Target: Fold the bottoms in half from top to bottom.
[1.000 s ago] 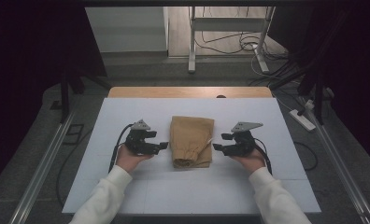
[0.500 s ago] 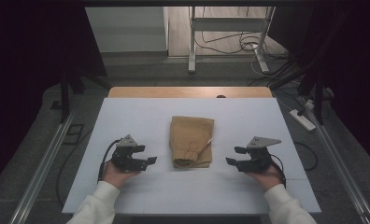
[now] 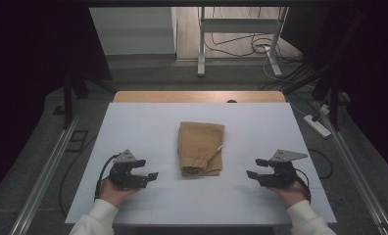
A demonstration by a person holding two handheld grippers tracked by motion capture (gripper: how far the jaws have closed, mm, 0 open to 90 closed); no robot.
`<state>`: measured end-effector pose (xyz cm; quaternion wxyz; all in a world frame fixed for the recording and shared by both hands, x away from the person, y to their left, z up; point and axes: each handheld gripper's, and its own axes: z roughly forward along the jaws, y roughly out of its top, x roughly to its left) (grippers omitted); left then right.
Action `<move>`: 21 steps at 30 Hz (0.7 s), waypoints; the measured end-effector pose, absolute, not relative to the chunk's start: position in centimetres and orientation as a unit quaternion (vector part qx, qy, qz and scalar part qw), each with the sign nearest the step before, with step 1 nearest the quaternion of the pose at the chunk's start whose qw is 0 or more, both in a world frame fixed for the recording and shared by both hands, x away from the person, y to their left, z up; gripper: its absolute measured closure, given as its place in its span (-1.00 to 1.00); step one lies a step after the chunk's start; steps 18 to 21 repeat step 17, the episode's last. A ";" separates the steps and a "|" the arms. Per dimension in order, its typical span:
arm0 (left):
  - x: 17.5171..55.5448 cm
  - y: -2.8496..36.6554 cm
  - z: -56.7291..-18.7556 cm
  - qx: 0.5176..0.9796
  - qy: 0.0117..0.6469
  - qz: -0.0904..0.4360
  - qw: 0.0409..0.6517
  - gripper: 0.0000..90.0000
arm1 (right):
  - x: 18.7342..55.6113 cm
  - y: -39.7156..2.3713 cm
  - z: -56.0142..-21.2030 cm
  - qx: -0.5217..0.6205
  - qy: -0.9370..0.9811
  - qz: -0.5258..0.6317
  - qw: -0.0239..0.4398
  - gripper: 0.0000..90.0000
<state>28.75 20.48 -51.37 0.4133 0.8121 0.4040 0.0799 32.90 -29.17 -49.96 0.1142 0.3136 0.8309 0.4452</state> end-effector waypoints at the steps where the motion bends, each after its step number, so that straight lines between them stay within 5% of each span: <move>1: 28.8 20.5 -51.4 0.812 0.405 0.080 0.413 -0.48 | 32.9 -29.1 -50.0 0.312 0.832 0.444 0.114 -0.21; 21: 29.0 20.5 -51.5 0.812 0.405 0.081 0.412 -0.49 | 32.7 -29.4 -49.8 0.310 0.833 0.443 0.119 -0.22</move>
